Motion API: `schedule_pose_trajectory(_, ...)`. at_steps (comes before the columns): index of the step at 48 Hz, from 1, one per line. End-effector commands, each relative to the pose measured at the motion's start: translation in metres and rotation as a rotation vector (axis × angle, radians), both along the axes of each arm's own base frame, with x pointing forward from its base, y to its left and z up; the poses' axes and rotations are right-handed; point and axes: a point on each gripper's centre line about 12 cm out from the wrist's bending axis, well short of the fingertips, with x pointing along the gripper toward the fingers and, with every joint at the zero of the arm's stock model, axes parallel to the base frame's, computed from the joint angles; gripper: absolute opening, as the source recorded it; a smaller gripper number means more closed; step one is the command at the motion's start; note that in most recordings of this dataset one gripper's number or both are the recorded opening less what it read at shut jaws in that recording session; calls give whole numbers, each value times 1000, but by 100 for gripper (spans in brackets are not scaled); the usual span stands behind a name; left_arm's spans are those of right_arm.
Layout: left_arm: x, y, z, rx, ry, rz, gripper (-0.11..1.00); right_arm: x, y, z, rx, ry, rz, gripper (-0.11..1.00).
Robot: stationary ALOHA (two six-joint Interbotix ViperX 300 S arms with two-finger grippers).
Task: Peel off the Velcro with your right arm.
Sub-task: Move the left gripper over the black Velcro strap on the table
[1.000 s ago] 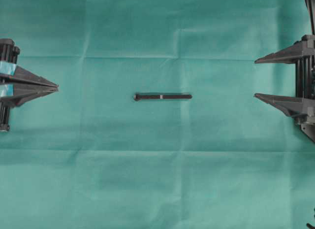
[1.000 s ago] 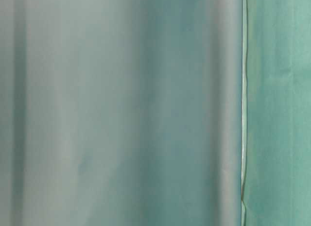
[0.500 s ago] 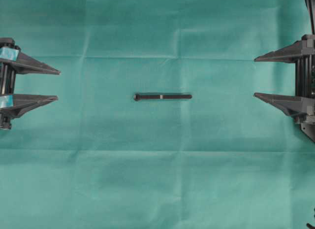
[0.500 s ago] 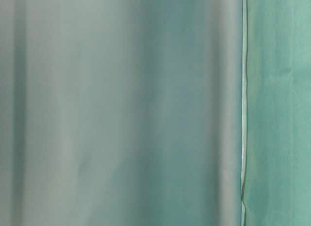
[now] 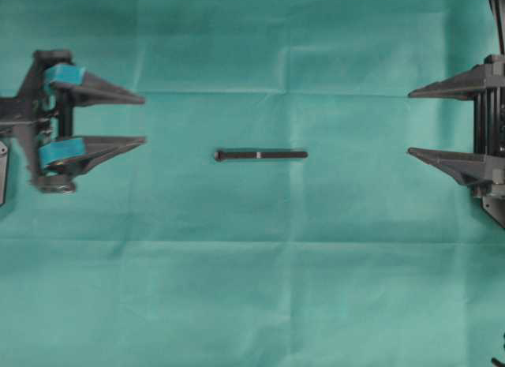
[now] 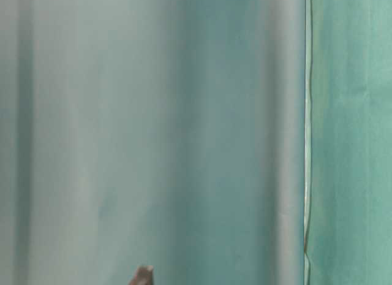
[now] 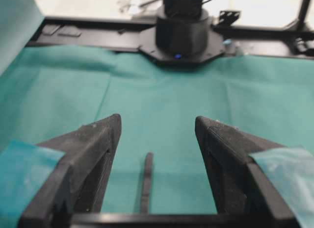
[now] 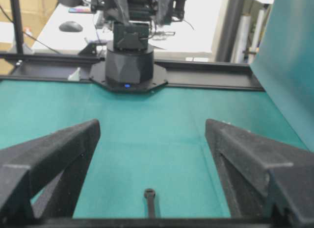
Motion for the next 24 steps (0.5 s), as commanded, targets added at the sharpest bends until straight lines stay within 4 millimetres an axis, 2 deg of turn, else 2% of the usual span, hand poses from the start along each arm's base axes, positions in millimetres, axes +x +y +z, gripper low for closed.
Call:
schedule_pose_trajectory(1,14,6,11,3,-24,19,64,1,0,3,-1,-14,-2,84)
schedule_pose_trajectory(24,74,27,-2,3,57,67,64,0,0,3,-1,-31,-2,84)
